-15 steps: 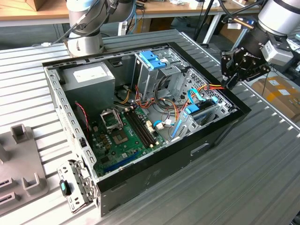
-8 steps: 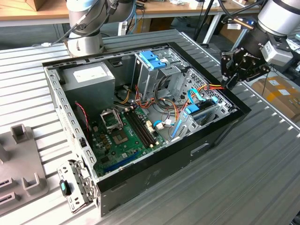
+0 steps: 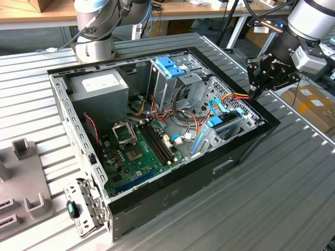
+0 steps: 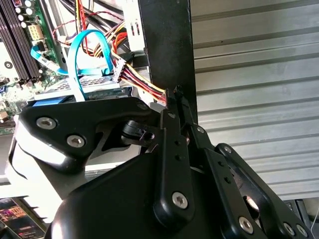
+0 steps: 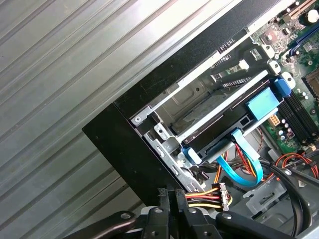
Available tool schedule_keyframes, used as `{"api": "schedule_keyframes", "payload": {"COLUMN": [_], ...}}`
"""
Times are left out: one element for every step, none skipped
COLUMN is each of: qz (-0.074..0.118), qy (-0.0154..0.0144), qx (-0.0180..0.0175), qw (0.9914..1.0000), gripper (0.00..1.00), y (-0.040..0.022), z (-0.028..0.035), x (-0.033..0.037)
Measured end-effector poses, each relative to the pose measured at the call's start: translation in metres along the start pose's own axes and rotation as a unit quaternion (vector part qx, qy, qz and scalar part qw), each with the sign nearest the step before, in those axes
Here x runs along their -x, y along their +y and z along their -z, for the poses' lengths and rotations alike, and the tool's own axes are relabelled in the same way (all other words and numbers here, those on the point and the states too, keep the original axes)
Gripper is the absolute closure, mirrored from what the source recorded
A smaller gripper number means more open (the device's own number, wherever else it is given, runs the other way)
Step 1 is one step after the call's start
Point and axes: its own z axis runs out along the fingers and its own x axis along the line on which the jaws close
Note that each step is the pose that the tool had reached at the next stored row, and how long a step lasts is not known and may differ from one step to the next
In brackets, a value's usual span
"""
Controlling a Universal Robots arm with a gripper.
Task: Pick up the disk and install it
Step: 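Insert the second disk wire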
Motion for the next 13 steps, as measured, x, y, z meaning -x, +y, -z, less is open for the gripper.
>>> {"api": "schedule_keyframes", "payload": {"qz": [0.000, 0.000, 0.000, 0.000, 0.000, 0.000, 0.000, 0.000, 0.000, 0.000, 0.000, 0.000, 0.000], "qy": [0.0000, 0.0000, 0.0000, 0.0000, 0.0000, 0.0000, -0.0001, -0.0002, -0.0001, 0.0000, 0.0000, -0.0001, -0.0001], "qx": [0.0000, 0.0000, 0.0000, 0.0000, 0.0000, 0.0000, -0.0001, -0.0002, -0.0001, 0.0000, 0.0000, -0.0001, -0.0001], "qw": [1.00000, 1.00000, 1.00000, 1.00000, 1.00000, 1.00000, 1.00000, 1.00000, 1.00000, 1.00000, 1.00000, 1.00000, 1.00000], "gripper": [0.84, 0.84, 0.84, 0.84, 0.84, 0.84, 0.84, 0.84, 0.84, 0.84, 0.84, 0.84, 0.84], "y": [0.0000, 0.0000, 0.0000, 0.0000, 0.0000, 0.0000, 0.0000, 0.0000, -0.0002, -0.0003, -0.0004, -0.0004, -0.0004], "z": [-0.0001, -0.0002, -0.0002, -0.0003, -0.0004, -0.0005, -0.0001, 0.0004, 0.0021, 0.0038, 0.0051, 0.0065, 0.0067], "x": [0.0000, 0.0000, 0.0000, 0.0000, 0.0000, 0.0000, 0.0000, 0.0000, 0.0000, 0.0001, 0.0001, 0.0001, 0.0001]}}
